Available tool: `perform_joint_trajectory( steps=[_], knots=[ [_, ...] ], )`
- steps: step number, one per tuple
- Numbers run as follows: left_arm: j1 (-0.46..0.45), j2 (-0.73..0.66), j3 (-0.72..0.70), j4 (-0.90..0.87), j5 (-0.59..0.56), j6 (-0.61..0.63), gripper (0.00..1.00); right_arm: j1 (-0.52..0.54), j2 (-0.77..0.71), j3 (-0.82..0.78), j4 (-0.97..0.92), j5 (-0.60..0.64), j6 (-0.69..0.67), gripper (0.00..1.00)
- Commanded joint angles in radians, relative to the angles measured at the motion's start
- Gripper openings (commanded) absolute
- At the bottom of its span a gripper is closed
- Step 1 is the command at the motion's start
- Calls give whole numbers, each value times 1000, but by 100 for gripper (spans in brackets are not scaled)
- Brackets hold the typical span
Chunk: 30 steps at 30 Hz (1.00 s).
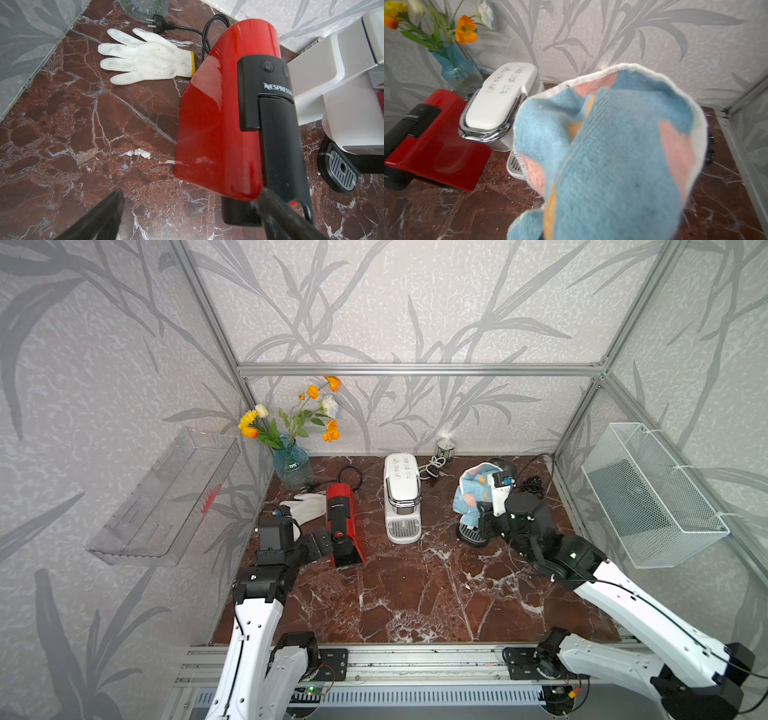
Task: Wipe the surface of a coffee machine
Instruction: Wipe the dirt from the surface of the coffee machine.
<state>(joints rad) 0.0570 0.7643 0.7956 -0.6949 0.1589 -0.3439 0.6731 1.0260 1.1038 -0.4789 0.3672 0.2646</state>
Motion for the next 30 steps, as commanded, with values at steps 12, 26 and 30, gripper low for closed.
perform_joint_trajectory(
  steps=[12,26,30],
  knots=[
    [8,0,-11,10,-48,-13,100,-242,315,190,-126,-121,-92,12],
    [13,30,-10,2,-62,-9,100,-463,610,364,-78,-252,-112,13],
    [12,41,-3,-1,-65,-7,100,-502,610,353,-77,-259,-111,13]
  ],
)
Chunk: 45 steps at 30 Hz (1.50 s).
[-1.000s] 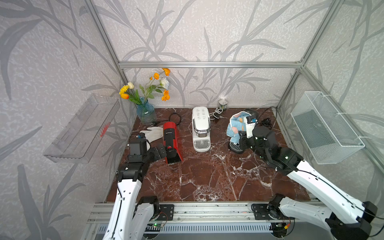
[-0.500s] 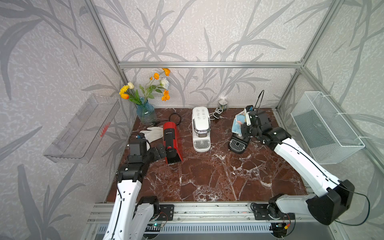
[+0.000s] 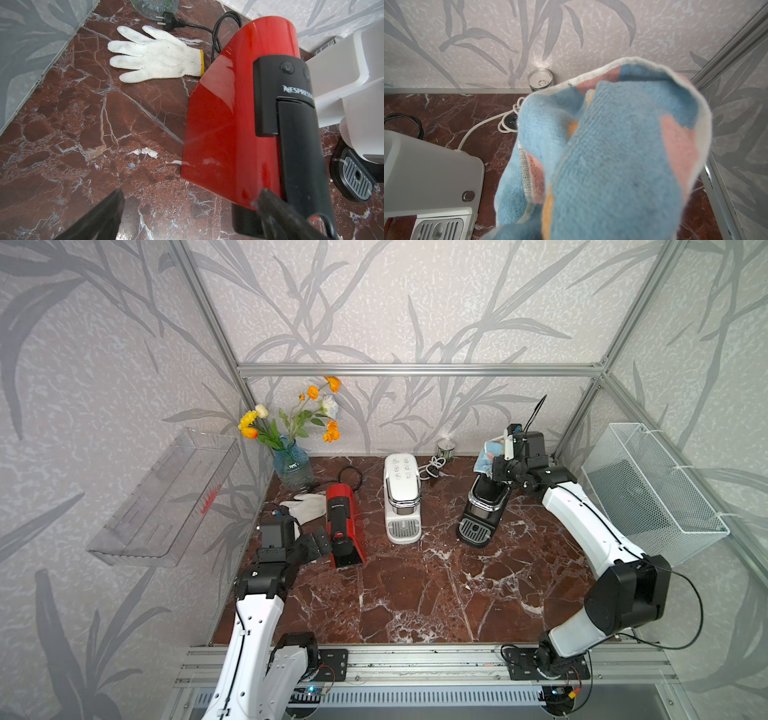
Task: Wipe the surface of a coffee machine
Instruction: Wipe the dirt from the surface of the coffee machine.
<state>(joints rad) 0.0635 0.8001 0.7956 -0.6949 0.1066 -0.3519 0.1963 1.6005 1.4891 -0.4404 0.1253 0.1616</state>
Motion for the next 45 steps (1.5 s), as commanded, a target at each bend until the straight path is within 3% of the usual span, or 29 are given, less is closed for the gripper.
perform_joint_trajectory(
  steps=[1,14,23,30,45],
  knots=[
    [6,7,-3,-2,-15,1,100,-34,30,-39,-120,-21,-9,13],
    [5,-33,-15,-24,1,-20,100,-66,-219,-260,-160,-105,8,13],
    [4,-57,-50,16,-19,-15,100,-23,-369,-336,-172,-173,66,13],
    [6,-90,-49,11,-52,-16,99,110,-362,-332,-169,-113,94,13],
    [7,-116,-64,22,-59,-22,100,230,-331,-195,-128,30,86,13]
  ],
)
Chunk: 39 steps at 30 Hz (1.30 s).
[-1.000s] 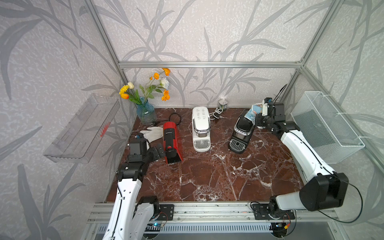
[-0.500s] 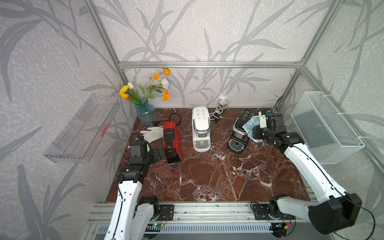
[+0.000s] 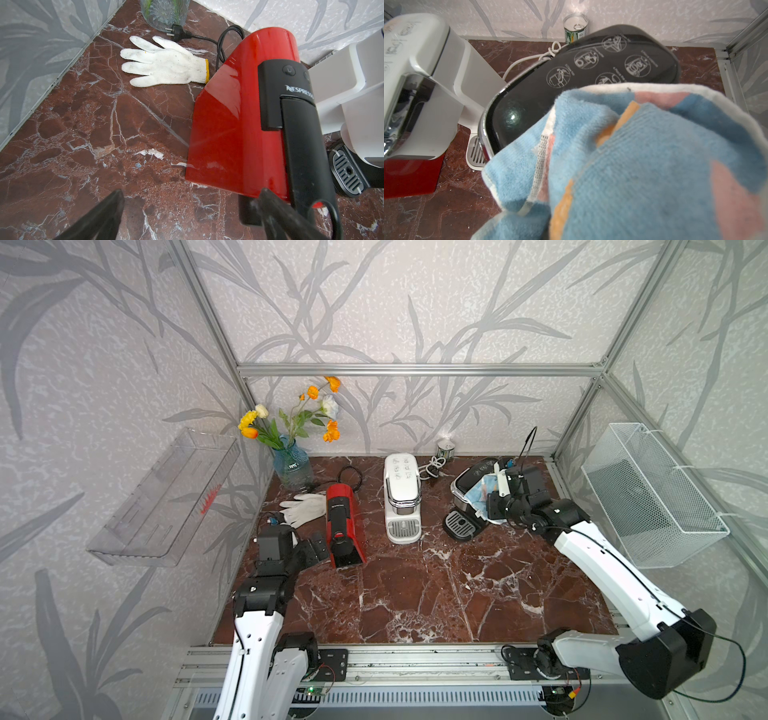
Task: Wipe the surface of a coffee machine
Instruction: Wipe the dirt from the surface of the coffee machine.
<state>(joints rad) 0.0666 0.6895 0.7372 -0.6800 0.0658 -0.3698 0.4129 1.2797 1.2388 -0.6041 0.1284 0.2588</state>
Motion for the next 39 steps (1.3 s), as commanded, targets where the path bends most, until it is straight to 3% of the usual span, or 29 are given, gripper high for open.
perform_joint_trajectory(
  steps=[1,6,15,23,31,39],
  knots=[
    [3,-4,-7,8,-17,-4,100,18,-5,73,35,25,-13,13],
    [3,-1,-4,9,-11,-5,100,57,47,149,44,49,-59,13],
    [3,-12,-6,4,-28,-6,100,57,268,266,32,-53,-64,13],
    [4,-15,-7,2,-32,-7,100,4,333,254,78,51,-80,13],
    [4,-14,-5,1,-27,-7,100,-198,362,214,157,-135,31,13],
    [4,-6,-8,7,-14,-7,100,-345,347,40,430,-403,266,13]
  ],
)
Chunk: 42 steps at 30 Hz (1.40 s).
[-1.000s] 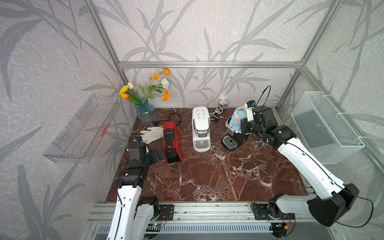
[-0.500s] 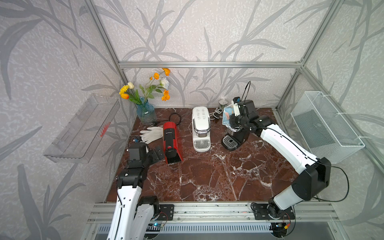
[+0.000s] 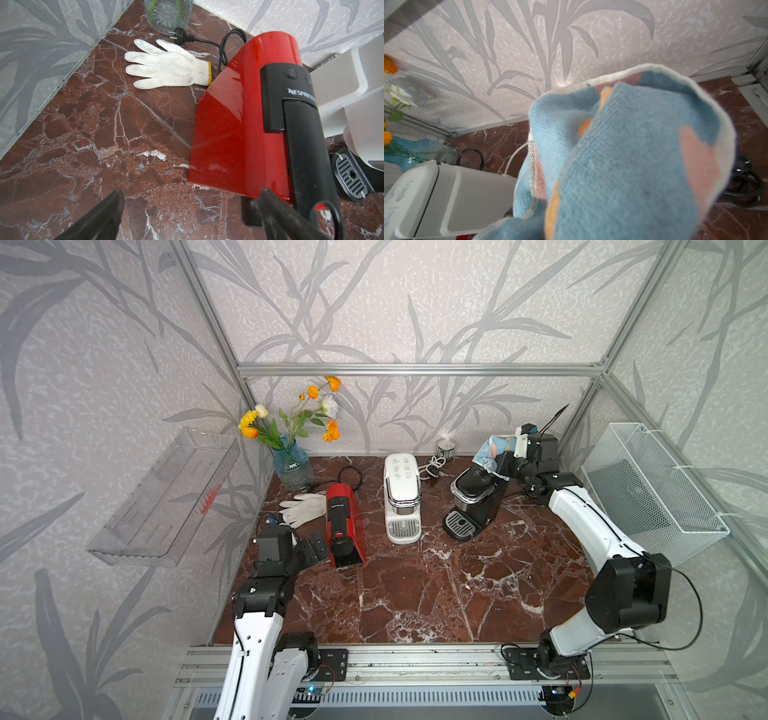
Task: Wipe the surface of a coffee machine
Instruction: Wipe the dirt from the surface of the coffee machine.
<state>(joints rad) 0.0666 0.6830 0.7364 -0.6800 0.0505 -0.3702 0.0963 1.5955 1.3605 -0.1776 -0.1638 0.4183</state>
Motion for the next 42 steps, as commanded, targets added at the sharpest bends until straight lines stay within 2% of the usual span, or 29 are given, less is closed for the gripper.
perform_joint_trajectory(
  steps=[1,9,24,35,38,42],
  knots=[
    [4,4,-6,8,4,-6,100,-39,38,-88,22,-124,118,12],
    [4,27,-7,14,25,-7,100,-136,179,16,55,-341,173,11],
    [3,36,-7,17,26,-4,100,-172,227,-110,149,-405,210,11],
    [3,49,-7,19,36,-7,100,-220,253,-136,243,-515,295,10],
    [3,48,-6,19,34,-7,100,-219,280,-134,244,-547,290,8],
    [4,49,-8,20,32,-7,100,-219,279,-161,200,-517,240,9]
  ],
)
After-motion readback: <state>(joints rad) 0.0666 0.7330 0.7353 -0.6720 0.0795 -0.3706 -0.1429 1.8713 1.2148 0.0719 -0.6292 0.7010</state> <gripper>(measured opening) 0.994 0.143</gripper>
